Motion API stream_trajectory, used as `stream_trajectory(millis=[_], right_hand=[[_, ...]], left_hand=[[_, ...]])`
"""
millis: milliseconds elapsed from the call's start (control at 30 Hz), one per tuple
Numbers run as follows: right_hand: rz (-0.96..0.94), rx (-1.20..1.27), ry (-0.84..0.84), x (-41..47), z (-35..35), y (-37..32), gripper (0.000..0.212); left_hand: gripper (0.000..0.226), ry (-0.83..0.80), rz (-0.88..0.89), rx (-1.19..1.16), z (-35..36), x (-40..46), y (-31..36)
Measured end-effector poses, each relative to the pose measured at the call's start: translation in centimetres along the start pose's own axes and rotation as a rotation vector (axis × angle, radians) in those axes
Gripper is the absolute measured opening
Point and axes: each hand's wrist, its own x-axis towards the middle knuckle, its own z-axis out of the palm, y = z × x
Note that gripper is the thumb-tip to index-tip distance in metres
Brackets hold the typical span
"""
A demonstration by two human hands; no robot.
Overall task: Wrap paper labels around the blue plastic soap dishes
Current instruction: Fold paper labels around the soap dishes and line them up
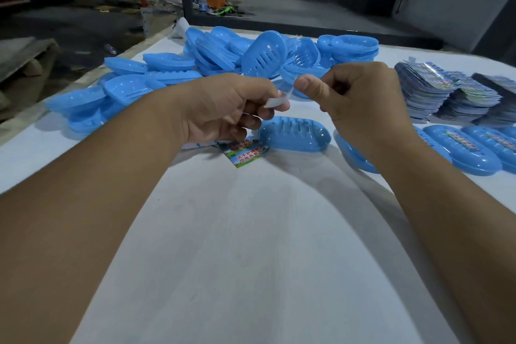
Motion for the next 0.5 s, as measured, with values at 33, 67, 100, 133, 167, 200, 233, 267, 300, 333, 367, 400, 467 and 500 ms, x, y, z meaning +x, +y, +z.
stream_trajectory(millis=[33,67,100,133,167,200,233,267,300,333,367,400,467,500], right_hand=[[-0.003,0.005,0.002,0.0,0.0,0.0,0.062],[-0.007,0.008,0.005,0.0,0.0,0.1,0.064],[-0.009,0.007,0.007,0.0,0.0,0.1,0.064],[-0.009,0.005,0.01,0.1,0.0,0.1,0.064],[-0.009,0.003,0.012,0.1,0.0,0.2,0.064],[-0.008,0.004,0.013,0.2,0.0,0.3,0.064],[-0.009,0.007,0.012,0.2,0.0,0.5,0.062],[-0.011,0.006,0.01,0.3,0.0,0.7,0.06],[-0.015,-0.002,0.003,0.3,0.0,0.9,0.057],[-0.022,-0.019,-0.008,0.3,-0.1,1.1,0.055],[-0.033,-0.041,-0.021,0.3,-0.1,1.2,0.053],[-0.049,-0.068,-0.036,0.3,-0.1,1.3,0.05],[-0.086,-0.132,-0.074,0.3,-0.2,1.5,0.042],[-0.101,-0.162,-0.093,0.3,-0.2,1.5,0.037]], left_hand=[[0.024,-0.02,0.006,-0.003,0.0,0.0,0.0],[0.02,-0.033,0.013,0.0,0.0,-0.1,0.1],[0.016,-0.034,0.018,0.003,0.0,-0.1,0.1],[0.016,-0.024,0.021,0.006,-0.1,0.0,0.1],[0.018,-0.005,0.025,0.01,-0.1,0.0,0.1],[0.021,0.024,0.031,0.019,-0.1,0.1,0.0],[0.021,0.068,0.039,0.039,-0.1,0.2,0.0],[0.021,0.126,0.047,0.069,-0.1,0.3,0.0],[0.022,0.189,0.059,0.109,-0.2,0.3,0.1],[0.026,0.249,0.078,0.166,-0.2,0.4,0.1],[0.028,0.307,0.102,0.252,-0.3,0.4,0.0],[0.029,0.365,0.126,0.357,-0.4,0.5,0.0],[0.025,0.457,0.164,0.533,-0.3,0.6,-0.2],[0.022,0.476,0.181,0.574,-0.3,0.6,-0.2]])
